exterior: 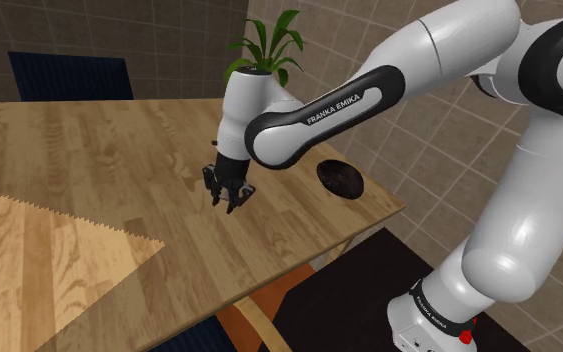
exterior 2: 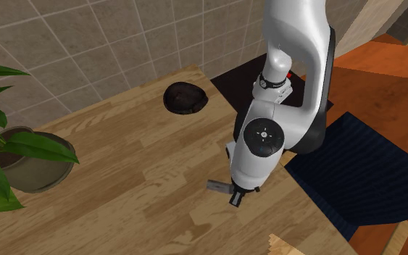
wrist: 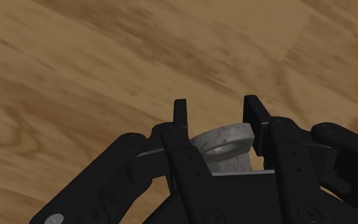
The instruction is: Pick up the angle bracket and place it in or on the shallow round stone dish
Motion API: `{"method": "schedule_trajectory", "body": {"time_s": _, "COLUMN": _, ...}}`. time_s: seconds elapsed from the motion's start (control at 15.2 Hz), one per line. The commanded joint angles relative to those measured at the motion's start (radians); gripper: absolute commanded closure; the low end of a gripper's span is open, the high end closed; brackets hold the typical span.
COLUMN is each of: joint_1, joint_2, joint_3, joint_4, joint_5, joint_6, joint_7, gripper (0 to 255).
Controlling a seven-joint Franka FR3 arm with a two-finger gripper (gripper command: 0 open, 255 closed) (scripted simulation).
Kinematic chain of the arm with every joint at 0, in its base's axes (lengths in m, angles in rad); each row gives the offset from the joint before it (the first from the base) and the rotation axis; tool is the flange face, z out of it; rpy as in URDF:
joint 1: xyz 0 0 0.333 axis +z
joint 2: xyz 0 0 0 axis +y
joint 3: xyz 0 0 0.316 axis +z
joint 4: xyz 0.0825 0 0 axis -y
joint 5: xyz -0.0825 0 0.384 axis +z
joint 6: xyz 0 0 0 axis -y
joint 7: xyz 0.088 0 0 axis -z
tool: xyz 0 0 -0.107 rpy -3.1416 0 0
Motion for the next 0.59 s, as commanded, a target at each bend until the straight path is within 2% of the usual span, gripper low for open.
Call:
{"method": "schedule_trajectory", "body": {"time_s": 0.0, "joint_1": -0.005, "joint_2": -0.016, "joint_3": 0.007, "joint_4": 0.009, "joint_5": 0.014, "joint_6": -0.024, "joint_7": -0.008, "gripper": 255}}
{"method": "schedule_trajectory", "body": {"time_s": 0.53, "joint_1": -0.023, "joint_2": -0.087, "joint_3": 0.027, "joint_4": 0.045, "joint_5": 0.07, "joint_6": -0.118, "joint_7": -0.042, "gripper": 255}}
